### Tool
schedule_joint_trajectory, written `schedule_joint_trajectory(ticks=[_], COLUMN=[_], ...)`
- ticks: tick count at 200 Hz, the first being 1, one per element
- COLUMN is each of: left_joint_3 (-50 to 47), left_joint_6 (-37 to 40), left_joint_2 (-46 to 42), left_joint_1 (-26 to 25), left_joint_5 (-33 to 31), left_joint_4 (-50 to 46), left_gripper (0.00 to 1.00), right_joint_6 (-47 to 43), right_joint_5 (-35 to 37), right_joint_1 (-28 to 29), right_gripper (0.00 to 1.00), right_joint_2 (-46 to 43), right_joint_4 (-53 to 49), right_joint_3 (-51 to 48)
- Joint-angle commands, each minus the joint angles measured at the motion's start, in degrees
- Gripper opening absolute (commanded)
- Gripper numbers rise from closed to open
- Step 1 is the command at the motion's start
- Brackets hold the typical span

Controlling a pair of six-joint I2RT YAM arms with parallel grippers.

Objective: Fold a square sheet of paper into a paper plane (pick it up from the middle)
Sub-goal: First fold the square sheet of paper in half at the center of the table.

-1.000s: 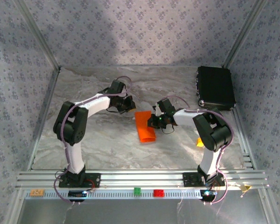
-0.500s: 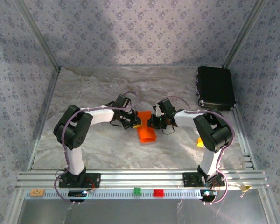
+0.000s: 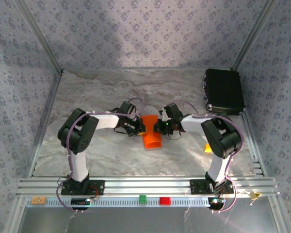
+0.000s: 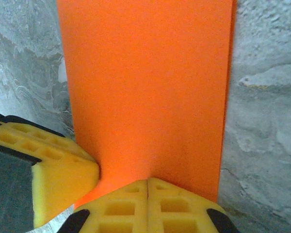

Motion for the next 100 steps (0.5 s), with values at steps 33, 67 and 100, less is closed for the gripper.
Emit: schedule_joint_trajectory(ticks=[33, 67, 100], left_joint_3=[-1.6, 0.1, 1.8], left_joint_6=[2.8, -1.7, -2.5], left_joint_2=[-0.3, -4.3, -4.3], left_joint_1=[0.9, 0.7, -1.1], left_joint_5=[-4.3, 0.1, 0.9], left_joint_4=[-3.9, -2.1, -4.2], left_gripper=[0.0, 0.0, 0.0], right_joint_6=[1.3, 1.5, 1.9], right_joint_5=[5.5, 6.1, 6.2], right_joint_1=[0.1, 0.2, 0.2], right_gripper=[0.0, 0.0, 0.0], right_joint_2=[2.3, 2.1, 2.2], right_joint_4=[-7.8, -7.8, -7.4], right_joint_3=[-3.4, -3.4, -3.3])
